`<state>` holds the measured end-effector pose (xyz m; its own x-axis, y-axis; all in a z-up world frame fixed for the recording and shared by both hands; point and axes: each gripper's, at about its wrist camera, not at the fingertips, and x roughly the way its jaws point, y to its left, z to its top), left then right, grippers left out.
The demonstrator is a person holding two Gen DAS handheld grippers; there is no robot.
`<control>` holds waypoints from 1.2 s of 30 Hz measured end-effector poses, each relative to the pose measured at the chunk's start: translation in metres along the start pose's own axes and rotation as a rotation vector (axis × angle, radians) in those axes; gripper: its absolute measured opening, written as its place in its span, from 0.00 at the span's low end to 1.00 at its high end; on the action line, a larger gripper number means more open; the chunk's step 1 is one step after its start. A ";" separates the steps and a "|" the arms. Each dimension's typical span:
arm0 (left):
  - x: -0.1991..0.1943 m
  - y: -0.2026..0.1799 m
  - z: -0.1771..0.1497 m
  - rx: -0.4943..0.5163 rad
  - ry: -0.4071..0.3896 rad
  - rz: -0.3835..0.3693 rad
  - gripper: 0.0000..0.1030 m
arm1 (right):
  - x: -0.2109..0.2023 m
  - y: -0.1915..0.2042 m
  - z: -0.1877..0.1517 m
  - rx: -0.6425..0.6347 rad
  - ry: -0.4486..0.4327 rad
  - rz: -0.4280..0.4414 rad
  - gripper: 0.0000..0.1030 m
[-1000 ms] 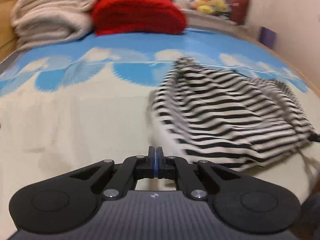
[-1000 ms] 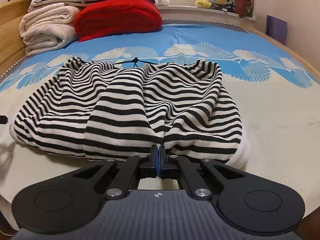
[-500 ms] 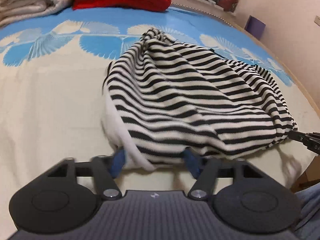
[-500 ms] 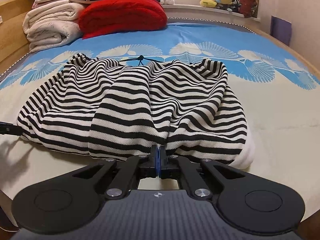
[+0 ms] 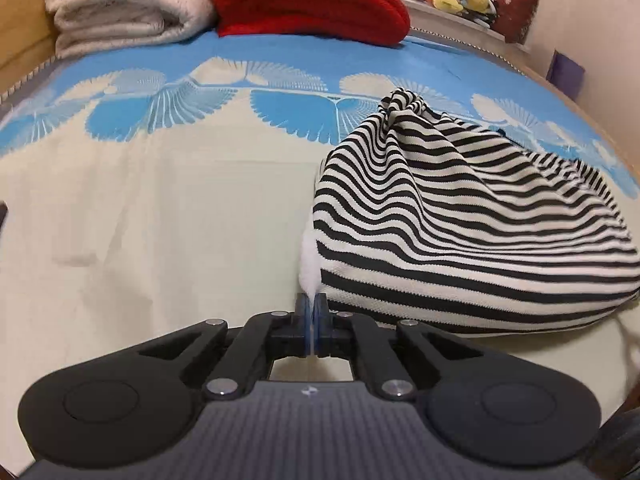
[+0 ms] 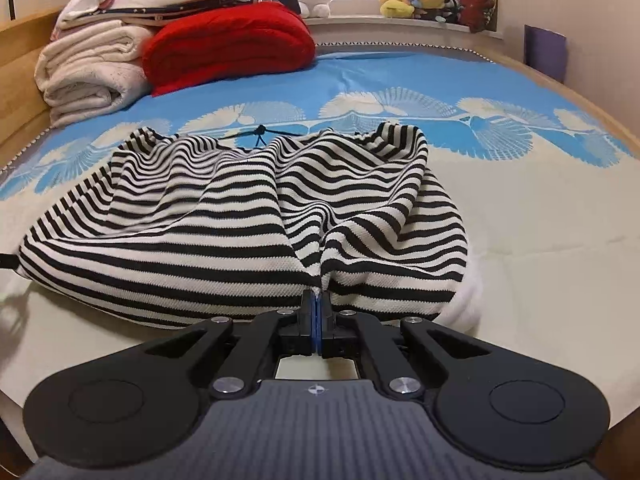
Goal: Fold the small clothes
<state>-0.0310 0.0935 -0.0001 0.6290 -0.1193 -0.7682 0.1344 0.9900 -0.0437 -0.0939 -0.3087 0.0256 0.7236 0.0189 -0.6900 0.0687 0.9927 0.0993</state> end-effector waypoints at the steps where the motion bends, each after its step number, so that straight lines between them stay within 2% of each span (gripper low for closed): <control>1: 0.000 -0.001 0.000 0.005 0.001 0.003 0.02 | 0.001 0.000 0.000 -0.001 0.002 -0.003 0.00; 3: 0.001 -0.001 -0.001 0.003 0.006 -0.012 0.02 | 0.002 -0.002 0.001 0.004 0.016 0.016 0.00; 6: 0.001 -0.001 -0.002 0.008 0.020 -0.018 0.03 | 0.007 -0.008 0.001 0.024 0.130 0.161 0.01; 7: 0.001 0.000 -0.003 0.001 0.021 -0.021 0.03 | 0.003 -0.012 0.002 0.033 0.111 0.159 0.09; 8: 0.001 0.001 -0.003 -0.008 0.022 -0.024 0.04 | -0.005 -0.019 0.005 0.044 0.069 0.151 0.15; 10: 0.000 0.003 -0.003 -0.012 0.016 -0.011 0.04 | -0.020 -0.045 0.009 0.146 -0.012 0.117 0.17; 11: 0.001 0.004 -0.003 -0.014 0.014 -0.002 0.04 | -0.022 -0.058 0.009 0.197 -0.025 0.092 0.17; 13: 0.003 0.007 -0.002 -0.037 0.016 -0.005 0.04 | -0.015 -0.072 0.009 0.240 0.006 0.046 0.21; 15: 0.005 0.009 0.001 -0.062 0.015 -0.012 0.04 | -0.001 -0.074 0.010 0.248 0.057 0.036 0.23; 16: 0.004 0.009 0.002 -0.072 0.008 -0.019 0.04 | 0.007 -0.072 0.011 0.251 0.083 0.025 0.32; 17: 0.004 0.008 0.003 -0.077 0.003 -0.032 0.07 | 0.014 -0.070 0.012 0.245 0.099 0.010 0.44; 18: 0.003 0.007 0.005 -0.079 -0.001 -0.052 0.11 | 0.020 -0.065 0.014 0.227 0.108 -0.013 0.48; 19: 0.003 0.004 0.005 -0.078 -0.003 -0.067 0.26 | 0.026 -0.059 0.015 0.187 0.117 -0.038 0.48; 20: 0.004 0.002 0.006 -0.071 -0.006 -0.076 0.42 | 0.030 -0.053 0.013 0.147 0.124 -0.056 0.44; 21: 0.005 -0.001 0.006 -0.061 -0.012 -0.071 0.46 | 0.033 -0.048 0.011 0.103 0.130 -0.069 0.33; 22: 0.008 -0.005 0.007 -0.041 -0.010 -0.058 0.47 | 0.035 -0.044 0.010 0.061 0.139 -0.082 0.02; 23: 0.013 -0.007 0.007 -0.022 -0.002 -0.054 0.46 | 0.035 -0.043 0.009 0.056 0.135 -0.082 0.00; 24: 0.020 -0.009 0.007 -0.009 0.012 -0.042 0.40 | 0.033 -0.044 0.010 0.062 0.118 -0.083 0.00; 25: 0.027 -0.010 0.008 0.004 0.032 -0.019 0.03 | 0.028 -0.045 0.011 0.064 0.091 -0.087 0.00; 28: 0.036 -0.002 0.007 -0.018 0.059 0.032 0.01 | 0.012 -0.059 0.011 0.111 0.024 -0.130 0.00; 31: 0.033 0.006 0.009 -0.035 0.049 0.055 0.01 | 0.012 -0.087 0.009 0.227 0.051 -0.217 0.00; 32: 0.032 0.008 0.010 -0.036 0.042 0.074 0.01 | 0.011 -0.092 0.009 0.225 0.048 -0.278 0.00; 33: 0.031 0.012 0.011 -0.045 0.035 0.087 0.01 | 0.009 -0.093 0.009 0.166 0.021 -0.401 0.00; 34: 0.030 0.015 0.012 -0.062 0.033 0.087 0.01 | 0.004 -0.099 0.011 0.165 -0.008 -0.455 0.00; 36: 0.029 0.021 0.014 -0.092 0.030 0.080 0.01 | -0.008 -0.124 0.013 0.302 -0.050 -0.401 0.00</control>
<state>0.0005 0.1098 -0.0145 0.6114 -0.0386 -0.7904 0.0132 0.9992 -0.0386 -0.0993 -0.4338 0.0275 0.6310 -0.3697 -0.6821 0.5383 0.8417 0.0418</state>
